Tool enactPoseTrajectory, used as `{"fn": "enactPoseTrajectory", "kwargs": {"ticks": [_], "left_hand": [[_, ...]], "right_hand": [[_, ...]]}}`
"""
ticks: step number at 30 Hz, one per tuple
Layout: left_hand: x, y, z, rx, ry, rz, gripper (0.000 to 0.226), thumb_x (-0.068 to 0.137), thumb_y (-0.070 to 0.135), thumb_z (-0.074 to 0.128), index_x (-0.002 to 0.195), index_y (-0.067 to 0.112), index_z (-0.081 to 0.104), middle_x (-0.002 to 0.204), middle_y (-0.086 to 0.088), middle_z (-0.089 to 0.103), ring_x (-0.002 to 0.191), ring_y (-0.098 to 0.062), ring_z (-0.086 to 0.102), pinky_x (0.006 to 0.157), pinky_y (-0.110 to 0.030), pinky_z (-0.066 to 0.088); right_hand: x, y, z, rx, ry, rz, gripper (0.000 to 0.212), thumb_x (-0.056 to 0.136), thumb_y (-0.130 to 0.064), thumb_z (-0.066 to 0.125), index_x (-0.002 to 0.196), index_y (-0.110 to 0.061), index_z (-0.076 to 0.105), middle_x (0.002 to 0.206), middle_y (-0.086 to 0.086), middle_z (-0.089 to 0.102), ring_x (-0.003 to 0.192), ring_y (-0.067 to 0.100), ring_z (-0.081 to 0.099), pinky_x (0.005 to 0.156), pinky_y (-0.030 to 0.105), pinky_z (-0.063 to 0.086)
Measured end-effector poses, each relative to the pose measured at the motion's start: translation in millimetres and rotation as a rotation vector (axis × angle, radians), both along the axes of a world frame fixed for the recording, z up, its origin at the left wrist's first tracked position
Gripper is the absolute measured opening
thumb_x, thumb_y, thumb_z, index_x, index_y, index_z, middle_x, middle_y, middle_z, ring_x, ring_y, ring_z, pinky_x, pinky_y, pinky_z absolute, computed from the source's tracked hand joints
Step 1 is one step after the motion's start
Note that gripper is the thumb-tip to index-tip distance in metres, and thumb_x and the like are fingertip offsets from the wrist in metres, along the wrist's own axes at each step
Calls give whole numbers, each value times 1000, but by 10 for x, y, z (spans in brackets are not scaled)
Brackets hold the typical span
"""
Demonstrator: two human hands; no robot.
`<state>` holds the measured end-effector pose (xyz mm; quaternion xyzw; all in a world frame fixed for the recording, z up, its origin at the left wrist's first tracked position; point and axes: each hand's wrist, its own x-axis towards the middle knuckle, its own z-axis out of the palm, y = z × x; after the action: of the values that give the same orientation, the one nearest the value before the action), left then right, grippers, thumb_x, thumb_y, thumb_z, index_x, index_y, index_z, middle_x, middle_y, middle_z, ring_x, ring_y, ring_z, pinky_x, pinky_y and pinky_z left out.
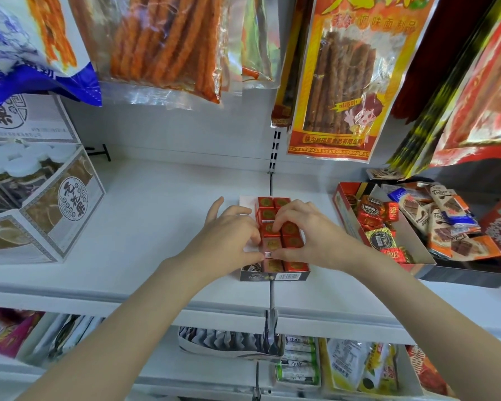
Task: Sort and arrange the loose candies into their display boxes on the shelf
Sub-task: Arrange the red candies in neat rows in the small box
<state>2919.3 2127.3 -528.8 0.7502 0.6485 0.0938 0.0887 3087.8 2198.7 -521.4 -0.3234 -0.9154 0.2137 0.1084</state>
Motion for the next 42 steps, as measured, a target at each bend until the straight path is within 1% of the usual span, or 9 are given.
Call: {"fn": "enactPoseTrajectory", "kwargs": {"ticks": [4, 15, 18, 20, 24, 28, 37, 40, 42], "left_hand": [[-17, -23, 19, -2, -2, 15, 27, 82, 46, 58, 100, 28, 67, 118, 20, 58, 133, -8, 24, 112, -38, -10], [-26, 35, 55, 38, -44, 54, 10, 88, 28, 52, 87, 25, 61, 108, 11, 59, 129, -8, 31, 114, -38, -7], [-28, 71, 103, 88, -78, 79, 28, 92, 36, 45, 117, 25, 53, 135, 8, 47, 138, -10, 22, 115, -37, -8], [1, 82, 120, 11, -57, 4, 52, 93, 47, 37, 141, 26, 31, 153, 8, 22, 143, -8, 5, 115, -39, -12], [43, 110, 64, -168, 61, -88, 73, 90, 57, 32, 147, 23, 3, 156, 4, -4, 142, -8, -12, 114, -42, -18], [23, 148, 36, -174, 38, -94, 76, 87, 58, 37, 147, 24, 7, 156, 5, 0, 143, -7, -9, 113, -40, -17], [39, 26, 80, -126, -72, -83, 66, 89, 52, 42, 146, 29, 17, 156, 8, 6, 142, -2, -7, 116, -39, -12], [53, -42, 70, -119, -112, -82, 61, 90, 48, 43, 144, 30, 20, 156, 8, 6, 141, -1, -6, 116, -39, -11], [66, -56, 94, -45, -143, -71, 55, 90, 45, 46, 141, 31, 30, 154, 9, 16, 142, -4, 4, 117, -38, -8]], "right_hand": [[60, 26, 90, -152, 80, -63, 34, 75, -32, 72, 104, -23, 56, 117, -3, 48, 108, 10, 44, 93, 24, 40], [277, 145, 57, -310, 129, -227, 24, 83, -25, 64, 105, -24, 56, 116, -6, 54, 102, 6, 56, 76, 14, 48], [299, 147, 107, -269, 90, -177, 37, 87, -28, 58, 123, -25, 49, 133, -8, 43, 117, 7, 45, 91, 21, 44], [281, 111, 101, -245, 28, -101, 52, 89, -34, 52, 138, -26, 35, 148, -10, 28, 133, 9, 30, 108, 31, 32], [199, 63, 34, -253, -178, -47, 63, 96, -39, 37, 147, -29, 2, 155, -15, -4, 143, 10, -7, 115, 31, 1], [171, 70, 12, -236, -312, -61, 59, 97, -45, 27, 145, -34, -5, 152, -20, -15, 141, 9, -16, 116, 38, -2], [180, 31, -66, -141, -325, -62, 56, 97, -46, 24, 145, -36, -3, 153, -16, -16, 142, 13, -12, 118, 43, 4], [178, -7, -51, -201, -241, -78, 56, 97, -44, 25, 145, -34, 0, 154, -15, -14, 142, 14, -9, 118, 42, 3], [219, -44, 14, -259, -34, -127, 53, 97, -38, 30, 146, -29, 11, 155, -9, -1, 143, 14, 0, 116, 36, 10]]}}
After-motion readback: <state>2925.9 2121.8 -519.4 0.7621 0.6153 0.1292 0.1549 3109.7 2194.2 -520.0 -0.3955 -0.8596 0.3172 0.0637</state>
